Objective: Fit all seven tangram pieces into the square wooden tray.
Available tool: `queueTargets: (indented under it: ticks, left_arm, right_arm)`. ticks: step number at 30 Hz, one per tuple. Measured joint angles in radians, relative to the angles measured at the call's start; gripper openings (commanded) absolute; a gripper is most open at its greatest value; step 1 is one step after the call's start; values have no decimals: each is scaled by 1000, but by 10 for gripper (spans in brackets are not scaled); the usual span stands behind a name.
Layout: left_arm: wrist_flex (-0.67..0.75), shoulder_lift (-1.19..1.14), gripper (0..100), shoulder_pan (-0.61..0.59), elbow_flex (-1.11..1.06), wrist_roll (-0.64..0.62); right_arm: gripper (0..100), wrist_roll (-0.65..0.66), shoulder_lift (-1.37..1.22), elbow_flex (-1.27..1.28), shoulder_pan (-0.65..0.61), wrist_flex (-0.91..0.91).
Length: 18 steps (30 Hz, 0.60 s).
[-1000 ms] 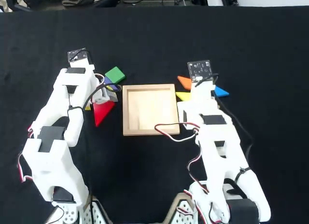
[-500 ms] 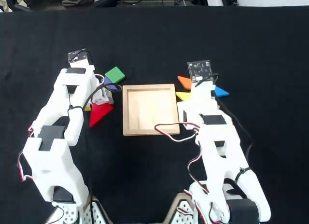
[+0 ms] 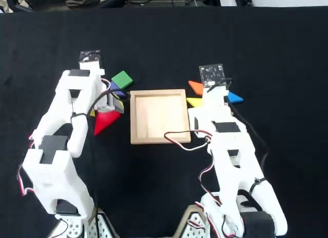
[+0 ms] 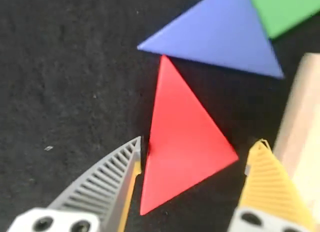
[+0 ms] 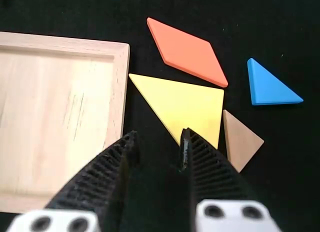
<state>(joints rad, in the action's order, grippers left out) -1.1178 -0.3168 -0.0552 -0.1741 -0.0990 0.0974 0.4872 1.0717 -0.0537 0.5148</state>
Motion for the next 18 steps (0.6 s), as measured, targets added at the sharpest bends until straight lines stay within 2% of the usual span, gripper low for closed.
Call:
queueTargets:
  ticks: [6, 13, 18]
  left_arm:
    - [-8, 29, 331, 14, 0, 35]
    - [-5, -106, 329, 14, 54, 101]
    - [-84, -173, 329, 8, 155, 104]
  right_arm:
    - [145, 0, 0, 0, 0, 0]
    - [145, 0, 0, 0, 0, 0]
    - [145, 0, 0, 0, 0, 0]
